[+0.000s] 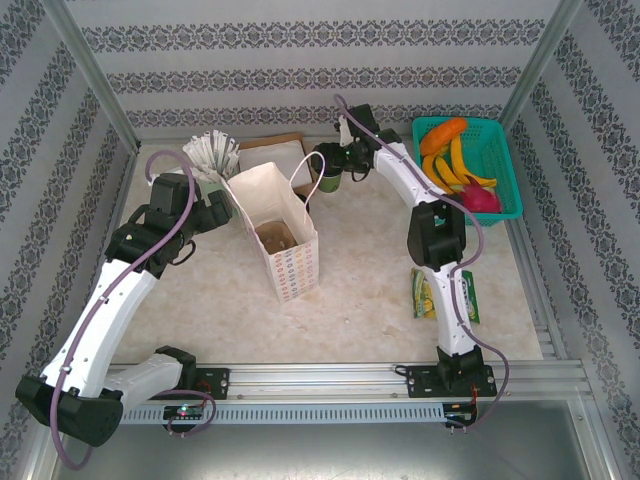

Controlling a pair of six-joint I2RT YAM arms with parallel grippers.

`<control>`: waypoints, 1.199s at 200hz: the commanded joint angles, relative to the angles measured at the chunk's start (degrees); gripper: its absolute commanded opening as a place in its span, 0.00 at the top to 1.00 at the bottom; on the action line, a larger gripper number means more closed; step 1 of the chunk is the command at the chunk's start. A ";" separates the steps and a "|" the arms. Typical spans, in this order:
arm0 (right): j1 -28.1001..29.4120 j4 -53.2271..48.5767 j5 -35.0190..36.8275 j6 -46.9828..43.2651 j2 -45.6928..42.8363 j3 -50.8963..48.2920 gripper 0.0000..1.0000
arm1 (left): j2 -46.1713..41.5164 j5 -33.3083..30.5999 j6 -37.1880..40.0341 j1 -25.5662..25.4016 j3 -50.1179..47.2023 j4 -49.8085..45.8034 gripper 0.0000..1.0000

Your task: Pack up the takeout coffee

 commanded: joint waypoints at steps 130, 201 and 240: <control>0.38 -3.34 2.26 -0.64 1.70 3.34 0.23 | 0.55 0.34 0.17 0.73 -0.41 -1.98 0.00; 0.45 -2.87 3.98 -0.81 -10.43 -11.87 0.24 | -2.36 2.60 0.69 0.68 -2.80 2.20 0.00; 0.77 -0.66 5.47 -0.38 -19.25 -26.48 0.23 | -3.90 4.44 0.06 0.79 -3.36 4.07 0.00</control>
